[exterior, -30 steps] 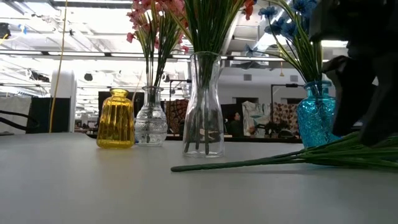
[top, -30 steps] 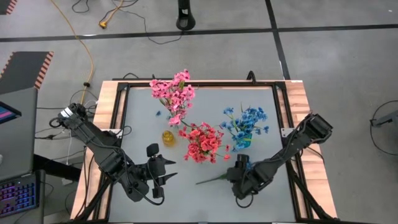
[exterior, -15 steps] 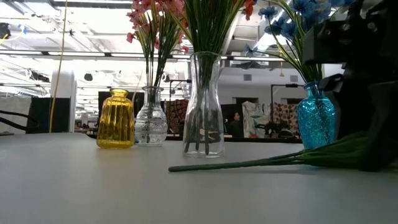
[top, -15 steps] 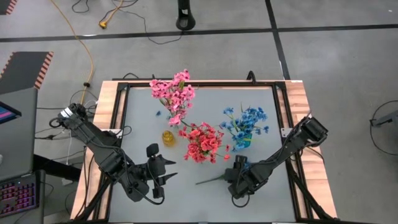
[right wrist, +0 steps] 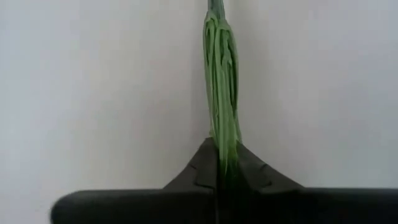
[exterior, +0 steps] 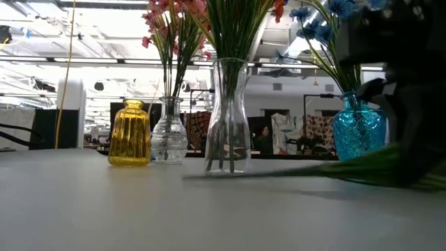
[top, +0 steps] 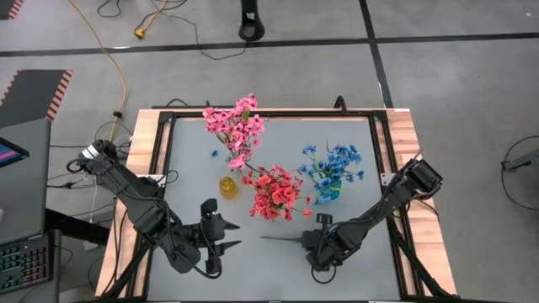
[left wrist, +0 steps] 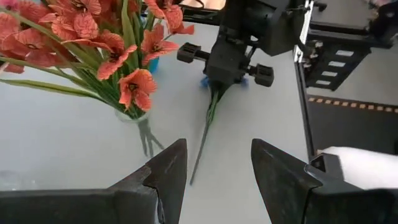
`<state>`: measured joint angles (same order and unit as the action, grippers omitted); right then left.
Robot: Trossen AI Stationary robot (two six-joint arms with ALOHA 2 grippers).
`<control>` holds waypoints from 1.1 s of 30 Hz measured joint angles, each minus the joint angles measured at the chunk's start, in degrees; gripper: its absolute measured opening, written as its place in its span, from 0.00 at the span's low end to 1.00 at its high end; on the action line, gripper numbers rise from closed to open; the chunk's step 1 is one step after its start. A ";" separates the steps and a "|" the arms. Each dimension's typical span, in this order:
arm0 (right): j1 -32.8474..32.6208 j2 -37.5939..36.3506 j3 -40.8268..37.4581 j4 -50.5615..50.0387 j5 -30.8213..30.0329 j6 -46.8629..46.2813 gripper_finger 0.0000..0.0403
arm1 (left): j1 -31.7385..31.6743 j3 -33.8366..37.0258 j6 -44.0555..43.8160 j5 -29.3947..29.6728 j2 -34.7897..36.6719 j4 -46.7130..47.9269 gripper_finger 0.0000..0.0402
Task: Sort flowers into vase by color
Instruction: Put the blue flowers into the blue vase
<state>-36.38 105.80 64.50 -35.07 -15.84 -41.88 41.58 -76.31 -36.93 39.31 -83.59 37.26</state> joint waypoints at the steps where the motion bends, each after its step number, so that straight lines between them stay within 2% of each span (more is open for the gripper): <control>1: 0.00 0.00 0.45 0.02 0.00 -0.06 0.10 | 0.00 0.00 -0.26 -0.02 -0.02 -0.33 0.42; 5: 0.00 0.00 2.49 0.38 1.48 -0.08 0.09 | -0.31 0.00 0.62 -1.46 -1.80 -3.64 0.42; 11: 0.02 0.00 6.25 1.25 4.65 -0.14 0.16 | -1.84 0.00 6.66 -4.66 -7.36 -13.05 0.42; 19: 0.32 -0.02 12.03 1.38 6.65 -2.27 0.14 | -4.46 0.02 13.74 -4.66 -13.29 -21.02 0.42; 23: 0.87 -0.02 14.26 1.72 7.04 -3.33 0.13 | -5.73 0.02 14.79 -5.92 -15.02 -21.92 0.42; 33: 3.05 -0.11 15.75 10.45 9.97 -6.33 0.13 | -7.96 0.04 13.98 -16.14 -16.98 -21.63 0.42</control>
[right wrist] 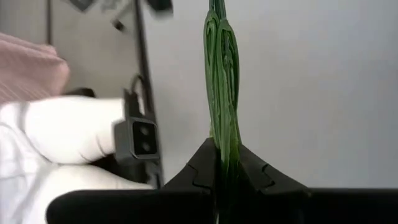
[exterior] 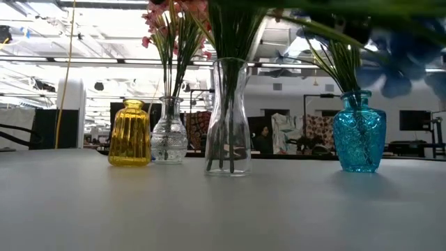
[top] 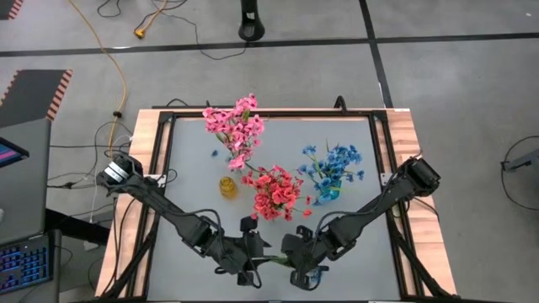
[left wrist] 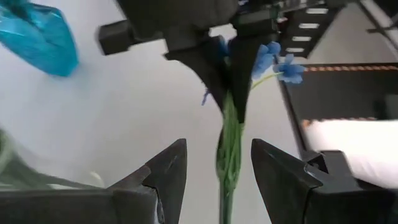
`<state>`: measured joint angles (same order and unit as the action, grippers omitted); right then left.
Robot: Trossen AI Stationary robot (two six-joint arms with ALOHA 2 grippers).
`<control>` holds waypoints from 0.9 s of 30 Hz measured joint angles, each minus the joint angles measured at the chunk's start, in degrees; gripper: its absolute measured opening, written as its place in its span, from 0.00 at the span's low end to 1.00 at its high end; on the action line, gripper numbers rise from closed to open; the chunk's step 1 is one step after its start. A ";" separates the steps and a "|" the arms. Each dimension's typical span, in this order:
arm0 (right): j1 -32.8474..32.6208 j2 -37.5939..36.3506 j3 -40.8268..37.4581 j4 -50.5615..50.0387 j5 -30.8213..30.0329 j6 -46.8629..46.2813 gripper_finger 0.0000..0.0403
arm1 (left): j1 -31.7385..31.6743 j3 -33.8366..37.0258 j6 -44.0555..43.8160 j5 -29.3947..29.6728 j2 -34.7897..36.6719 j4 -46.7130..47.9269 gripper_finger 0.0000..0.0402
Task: Sort flowers into vase by color
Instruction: Put the blue flowers into the blue vase
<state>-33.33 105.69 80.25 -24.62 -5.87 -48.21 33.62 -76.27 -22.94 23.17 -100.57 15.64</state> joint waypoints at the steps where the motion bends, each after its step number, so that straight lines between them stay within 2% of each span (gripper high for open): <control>1: 0.21 0.00 0.00 0.98 0.06 0.00 0.13 | -0.27 0.00 -0.02 -1.32 0.00 -0.03 0.42; 4: 0.81 0.00 0.00 2.85 0.09 0.00 0.13 | -0.59 0.00 -0.34 -5.00 0.00 0.06 0.42; 11: 1.63 0.00 0.00 7.88 0.19 0.02 0.13 | -0.67 0.00 -0.63 -8.01 0.00 0.94 0.42; 20: 2.02 -0.02 0.00 10.29 1.51 0.15 0.13 | -1.03 0.00 -4.76 -8.99 0.00 5.54 0.42; 27: 2.02 -0.04 0.00 10.34 1.51 0.20 0.13 | -1.18 0.00 -5.42 -9.23 0.00 5.44 0.42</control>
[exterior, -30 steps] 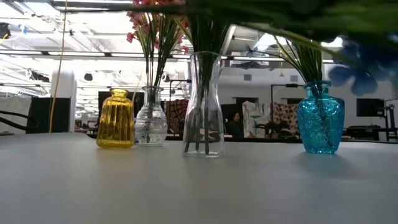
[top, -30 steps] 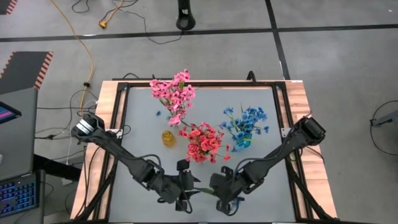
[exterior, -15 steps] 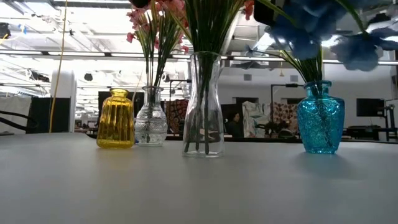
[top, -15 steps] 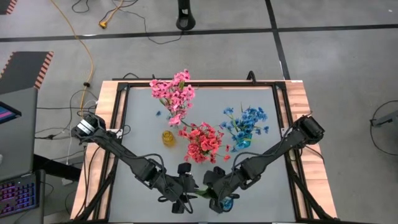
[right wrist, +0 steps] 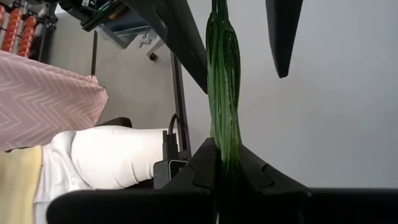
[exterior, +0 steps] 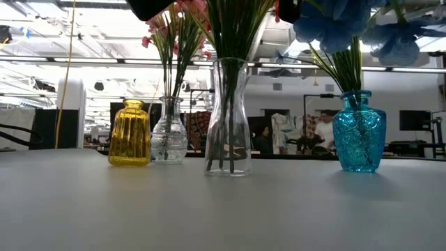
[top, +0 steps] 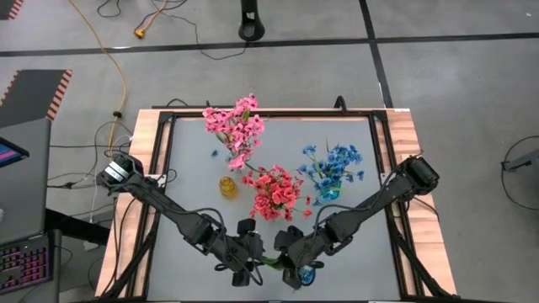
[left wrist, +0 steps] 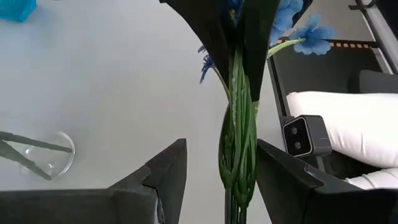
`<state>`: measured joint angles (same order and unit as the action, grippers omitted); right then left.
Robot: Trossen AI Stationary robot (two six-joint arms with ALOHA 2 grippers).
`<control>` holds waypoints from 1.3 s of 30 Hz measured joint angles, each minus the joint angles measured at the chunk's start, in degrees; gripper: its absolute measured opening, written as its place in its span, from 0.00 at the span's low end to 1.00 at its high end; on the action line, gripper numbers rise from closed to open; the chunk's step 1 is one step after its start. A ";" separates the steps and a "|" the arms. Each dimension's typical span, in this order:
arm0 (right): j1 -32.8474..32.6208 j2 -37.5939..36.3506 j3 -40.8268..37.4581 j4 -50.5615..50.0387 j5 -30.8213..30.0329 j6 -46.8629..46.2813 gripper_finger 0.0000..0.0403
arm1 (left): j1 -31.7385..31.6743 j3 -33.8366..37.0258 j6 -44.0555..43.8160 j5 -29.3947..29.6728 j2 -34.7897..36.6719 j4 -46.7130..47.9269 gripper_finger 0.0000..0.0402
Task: Sort flowers into vase by color
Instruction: Put the blue flowers into the blue vase
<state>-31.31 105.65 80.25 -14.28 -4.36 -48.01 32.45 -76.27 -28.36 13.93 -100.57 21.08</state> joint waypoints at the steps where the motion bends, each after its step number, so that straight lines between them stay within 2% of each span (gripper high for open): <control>1: 0.00 0.00 0.00 -0.02 0.00 0.00 0.13 | 0.00 0.00 -0.30 0.00 0.00 0.00 0.41; 6: 0.02 0.00 0.00 -0.02 -0.02 -0.02 0.13 | -0.13 0.00 -1.82 -0.04 0.00 0.00 0.34; 16: 0.07 0.00 0.00 -0.04 -0.11 -0.07 0.13 | -0.26 -0.02 -2.12 -1.81 0.00 -0.07 0.03; 23: 0.07 0.00 0.00 -0.04 -0.09 -0.07 0.18 | -0.26 -0.02 -2.36 -1.79 0.00 -0.05 0.04; 33: 0.87 -0.16 0.00 -0.08 1.50 -2.99 0.44 | -0.37 -0.02 -2.55 -1.29 0.00 0.06 0.03; 35: 1.23 -0.71 0.00 -0.84 4.04 -2.76 0.48 | -0.37 -0.02 -2.55 -1.30 0.00 0.00 0.02; 39: 0.93 -2.63 -0.02 -2.72 4.47 -2.60 0.52 | -0.37 -0.02 -2.56 -2.63 0.02 0.14 0.02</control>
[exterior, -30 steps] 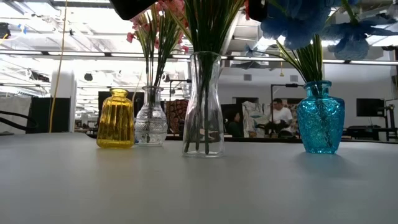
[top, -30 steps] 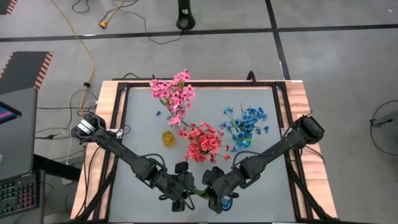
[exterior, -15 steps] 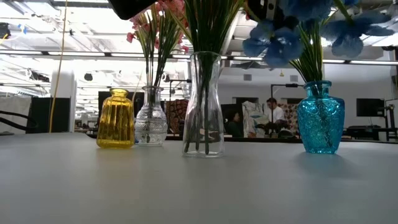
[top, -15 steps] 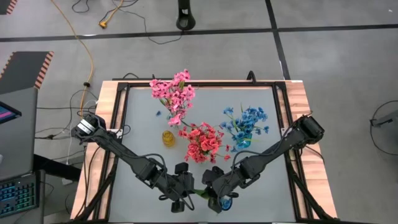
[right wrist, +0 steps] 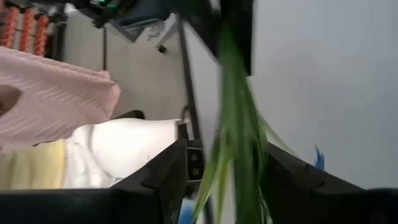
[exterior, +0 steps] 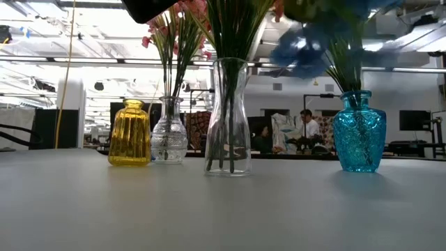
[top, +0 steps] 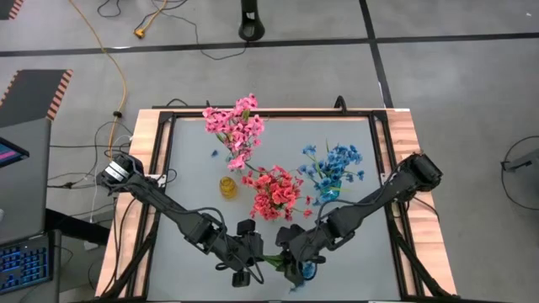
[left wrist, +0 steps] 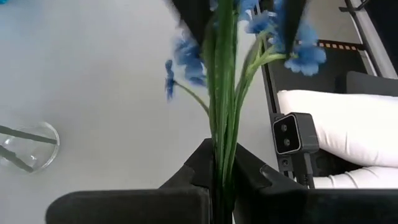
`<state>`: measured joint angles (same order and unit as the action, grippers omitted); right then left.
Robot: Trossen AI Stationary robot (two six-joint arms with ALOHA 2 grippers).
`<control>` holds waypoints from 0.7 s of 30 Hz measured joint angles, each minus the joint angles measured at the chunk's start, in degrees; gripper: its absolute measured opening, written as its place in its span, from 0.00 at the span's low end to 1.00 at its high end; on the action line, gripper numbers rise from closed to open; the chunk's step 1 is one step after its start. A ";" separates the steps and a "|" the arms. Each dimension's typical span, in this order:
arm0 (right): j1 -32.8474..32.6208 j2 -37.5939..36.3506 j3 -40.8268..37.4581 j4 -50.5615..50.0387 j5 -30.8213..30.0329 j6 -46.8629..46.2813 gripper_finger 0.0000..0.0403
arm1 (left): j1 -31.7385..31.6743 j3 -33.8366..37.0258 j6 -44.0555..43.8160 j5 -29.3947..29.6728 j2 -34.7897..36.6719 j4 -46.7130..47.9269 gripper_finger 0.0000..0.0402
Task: Sort flowers into vase by color
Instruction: Put the blue flowers into the blue vase
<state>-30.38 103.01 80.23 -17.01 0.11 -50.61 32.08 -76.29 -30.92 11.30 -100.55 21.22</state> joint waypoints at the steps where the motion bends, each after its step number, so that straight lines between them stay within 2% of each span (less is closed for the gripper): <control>1: 0.00 -0.81 0.00 -0.27 -0.05 0.07 0.52 | 0.00 0.00 -0.01 -0.12 0.00 0.05 0.02; 6: -1.37 -6.71 0.03 -5.14 -4.40 3.32 0.52 | 0.04 0.00 0.52 -0.25 0.00 -0.34 0.02; 11: -4.47 -13.39 0.02 -11.76 -15.11 8.58 0.52 | 0.04 0.00 2.67 -0.41 0.00 -4.80 0.02; 21: -12.64 -26.63 0.02 -23.98 -38.83 13.33 0.52 | -2.02 -0.02 10.48 -0.15 0.12 -24.34 0.02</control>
<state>-43.01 76.38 80.25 -40.98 -38.72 -37.28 30.06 -76.31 -20.44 11.15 -100.43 -3.12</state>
